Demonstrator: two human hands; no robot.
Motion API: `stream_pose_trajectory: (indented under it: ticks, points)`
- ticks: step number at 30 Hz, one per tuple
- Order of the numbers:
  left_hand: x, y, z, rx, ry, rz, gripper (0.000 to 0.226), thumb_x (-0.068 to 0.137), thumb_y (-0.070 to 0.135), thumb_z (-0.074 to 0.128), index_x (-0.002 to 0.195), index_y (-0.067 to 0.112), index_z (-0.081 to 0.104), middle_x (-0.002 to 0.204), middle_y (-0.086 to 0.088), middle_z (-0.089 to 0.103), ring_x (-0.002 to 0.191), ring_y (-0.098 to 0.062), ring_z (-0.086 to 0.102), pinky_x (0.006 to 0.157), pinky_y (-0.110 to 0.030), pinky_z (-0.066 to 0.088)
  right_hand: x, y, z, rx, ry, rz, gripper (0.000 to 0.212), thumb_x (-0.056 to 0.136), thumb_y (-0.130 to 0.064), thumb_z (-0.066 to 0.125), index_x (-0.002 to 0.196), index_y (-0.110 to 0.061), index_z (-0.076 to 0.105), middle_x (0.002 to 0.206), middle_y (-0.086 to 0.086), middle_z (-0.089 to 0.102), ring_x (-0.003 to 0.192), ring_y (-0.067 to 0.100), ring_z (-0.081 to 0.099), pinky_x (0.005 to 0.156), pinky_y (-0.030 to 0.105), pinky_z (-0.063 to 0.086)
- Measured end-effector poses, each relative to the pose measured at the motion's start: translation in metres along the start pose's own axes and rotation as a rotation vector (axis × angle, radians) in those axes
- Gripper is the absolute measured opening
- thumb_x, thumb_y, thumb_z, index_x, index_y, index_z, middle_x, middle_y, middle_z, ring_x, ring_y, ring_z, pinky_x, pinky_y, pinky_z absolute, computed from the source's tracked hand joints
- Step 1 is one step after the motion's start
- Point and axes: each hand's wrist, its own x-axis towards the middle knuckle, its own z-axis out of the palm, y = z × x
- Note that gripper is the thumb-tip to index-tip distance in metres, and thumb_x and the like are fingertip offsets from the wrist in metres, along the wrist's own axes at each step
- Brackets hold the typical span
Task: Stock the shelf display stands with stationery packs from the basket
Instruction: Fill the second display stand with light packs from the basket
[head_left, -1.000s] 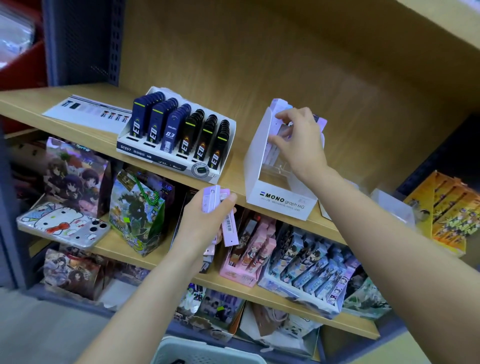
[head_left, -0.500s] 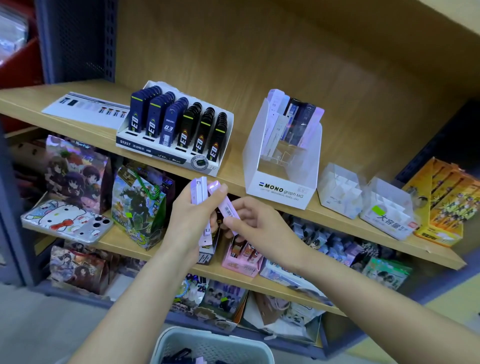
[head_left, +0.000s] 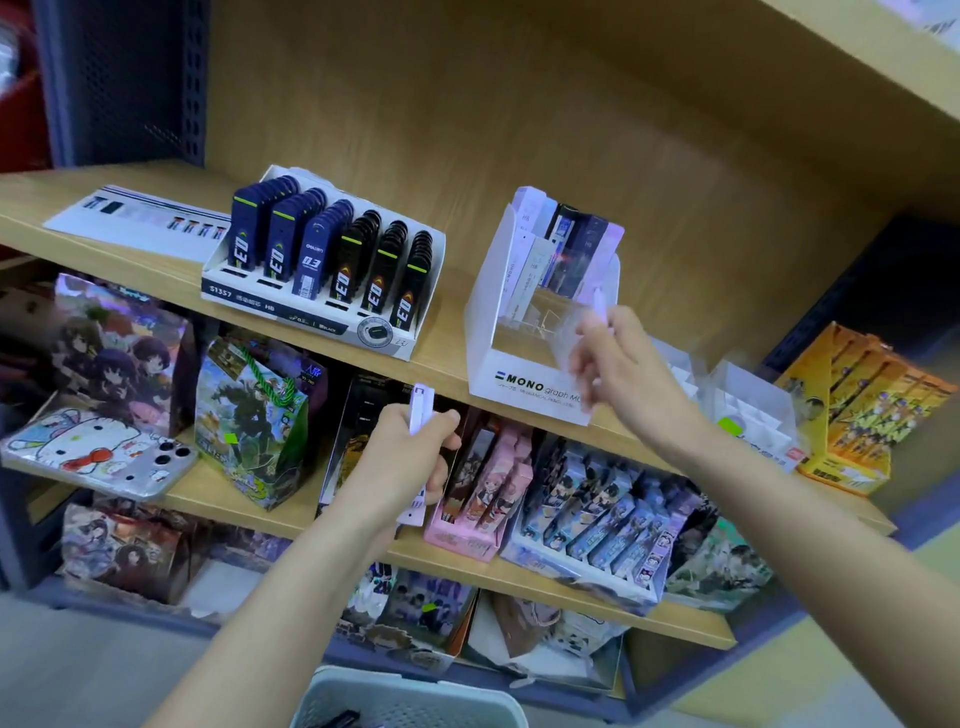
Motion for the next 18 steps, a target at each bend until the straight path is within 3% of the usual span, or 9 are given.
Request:
stream_pose_trajectory:
  ticks: [4, 8, 10, 12, 18]
  points:
    - [0.003, -0.002, 0.004, 0.003, 0.000, -0.014, 0.018, 0.100, 0.017, 0.042, 0.091, 0.002, 0.047, 0.047, -0.002, 0.038, 0.033, -0.009, 0.031, 0.035, -0.017, 0.029, 0.033, 0.002, -0.020, -0.129, 0.124, -0.017, 0.035, 0.104, -0.027, 0.025, 0.098, -0.018, 0.058, 0.086, -0.011, 0.052, 0.081, 0.004, 0.049, 0.070, 0.014, 0.037]
    - [0.004, -0.003, 0.005, 0.009, -0.027, -0.013, 0.020, 0.098, 0.014, 0.040, 0.084, 0.003, 0.050, 0.044, -0.003, 0.037, 0.035, -0.012, 0.032, 0.035, -0.017, 0.029, 0.069, 0.010, -0.032, -0.001, 0.315, -0.001, 0.024, 0.098, -0.014, 0.039, 0.103, 0.001, 0.058, 0.106, 0.004, 0.065, 0.088, 0.012, 0.058, 0.075, 0.026, 0.045]
    - [0.005, -0.005, 0.006, 0.047, -0.037, -0.022, 0.020, 0.098, 0.016, 0.040, 0.086, 0.003, 0.051, 0.043, -0.002, 0.039, 0.036, -0.012, 0.034, 0.036, -0.018, 0.031, 0.082, 0.014, -0.036, 0.054, 0.388, -0.023, 0.005, 0.093, -0.009, 0.049, 0.097, -0.008, 0.052, 0.100, 0.007, 0.066, 0.091, 0.017, 0.065, 0.081, 0.034, 0.054]
    - [0.007, -0.007, 0.007, 0.089, -0.050, -0.032, 0.021, 0.099, 0.018, 0.040, 0.089, 0.004, 0.052, 0.042, 0.000, 0.041, 0.039, -0.013, 0.037, 0.041, -0.021, 0.034, 0.091, 0.015, -0.040, 0.052, 0.463, -0.050, 0.016, 0.088, -0.006, 0.054, 0.089, -0.020, 0.044, 0.090, 0.001, 0.059, 0.091, 0.023, 0.064, 0.081, 0.039, 0.056]
    - [0.013, -0.014, 0.014, 0.077, -0.112, -0.081, 0.019, 0.098, 0.020, 0.043, 0.098, 0.004, 0.053, 0.040, 0.003, 0.044, 0.043, -0.014, 0.041, 0.059, -0.031, 0.035, 0.108, 0.015, -0.043, 0.039, 0.541, -0.132, 0.013, 0.098, -0.007, 0.038, 0.111, -0.007, 0.037, 0.084, -0.009, 0.048, 0.079, 0.009, 0.055, 0.082, 0.031, 0.054]
